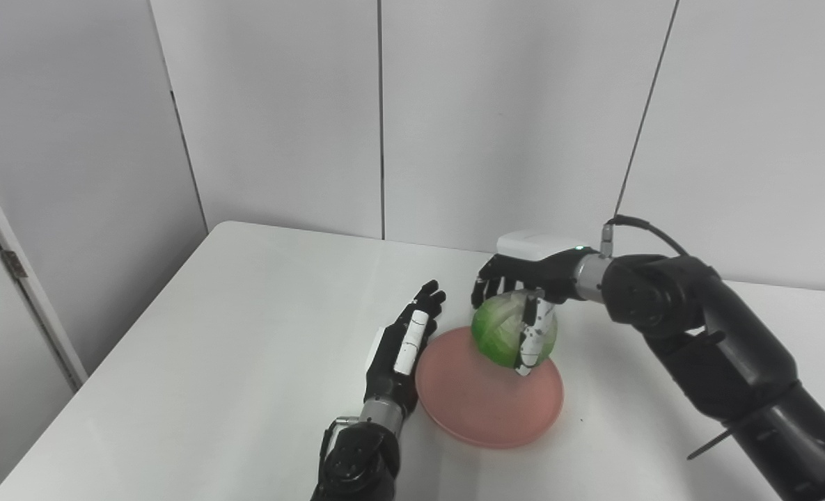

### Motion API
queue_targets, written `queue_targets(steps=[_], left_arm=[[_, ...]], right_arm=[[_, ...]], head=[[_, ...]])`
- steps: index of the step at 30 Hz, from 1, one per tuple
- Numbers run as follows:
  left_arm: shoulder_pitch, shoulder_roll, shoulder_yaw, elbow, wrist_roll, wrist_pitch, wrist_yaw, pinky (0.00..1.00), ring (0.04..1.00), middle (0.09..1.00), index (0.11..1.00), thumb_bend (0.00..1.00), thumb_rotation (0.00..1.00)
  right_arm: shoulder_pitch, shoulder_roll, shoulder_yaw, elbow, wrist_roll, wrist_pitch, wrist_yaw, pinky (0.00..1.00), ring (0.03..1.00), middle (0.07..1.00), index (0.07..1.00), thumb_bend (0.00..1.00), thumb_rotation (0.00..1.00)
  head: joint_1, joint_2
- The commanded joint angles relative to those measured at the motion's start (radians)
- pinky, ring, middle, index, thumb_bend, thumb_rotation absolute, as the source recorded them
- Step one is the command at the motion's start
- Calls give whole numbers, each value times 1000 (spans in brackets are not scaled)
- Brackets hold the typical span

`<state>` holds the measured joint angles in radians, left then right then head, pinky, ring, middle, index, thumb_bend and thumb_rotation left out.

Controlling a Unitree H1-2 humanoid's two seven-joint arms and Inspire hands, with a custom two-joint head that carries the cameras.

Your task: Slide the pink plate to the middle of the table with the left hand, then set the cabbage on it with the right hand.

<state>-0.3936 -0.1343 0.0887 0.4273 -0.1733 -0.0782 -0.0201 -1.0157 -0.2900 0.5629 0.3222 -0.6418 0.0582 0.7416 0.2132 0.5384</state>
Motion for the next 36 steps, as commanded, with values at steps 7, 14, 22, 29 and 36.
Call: queue_targets(steps=[7,14,22,29,36], left_arm=[[31,-15,1,36,-14,44,8,962,964,910,865,891,811],[35,-13,-1,29,-16,50,2,992,956,910,868,876,812],[32,8,-3,33,-8,50,-2,992,952,903,872,875,849],[38,17,-2,16,-14,64,-8,958,940,896,867,869,846],[40,20,0,6,-19,73,-12,951,945,902,883,896,836]], right_arm=[[-2,29,4,-28,-21,-2,-14,471,551,492,626,568,0],[17,49,12,-11,-31,6,-11,375,459,486,636,571,0],[35,51,-2,-12,-31,34,0,634,744,793,710,971,228],[26,44,-31,-26,1,45,15,744,846,869,773,1000,338],[7,11,-47,-69,21,82,74,792,881,892,795,1000,380]], head=[[-18,2],[-29,4],[-75,2],[-99,3],[-118,2]])
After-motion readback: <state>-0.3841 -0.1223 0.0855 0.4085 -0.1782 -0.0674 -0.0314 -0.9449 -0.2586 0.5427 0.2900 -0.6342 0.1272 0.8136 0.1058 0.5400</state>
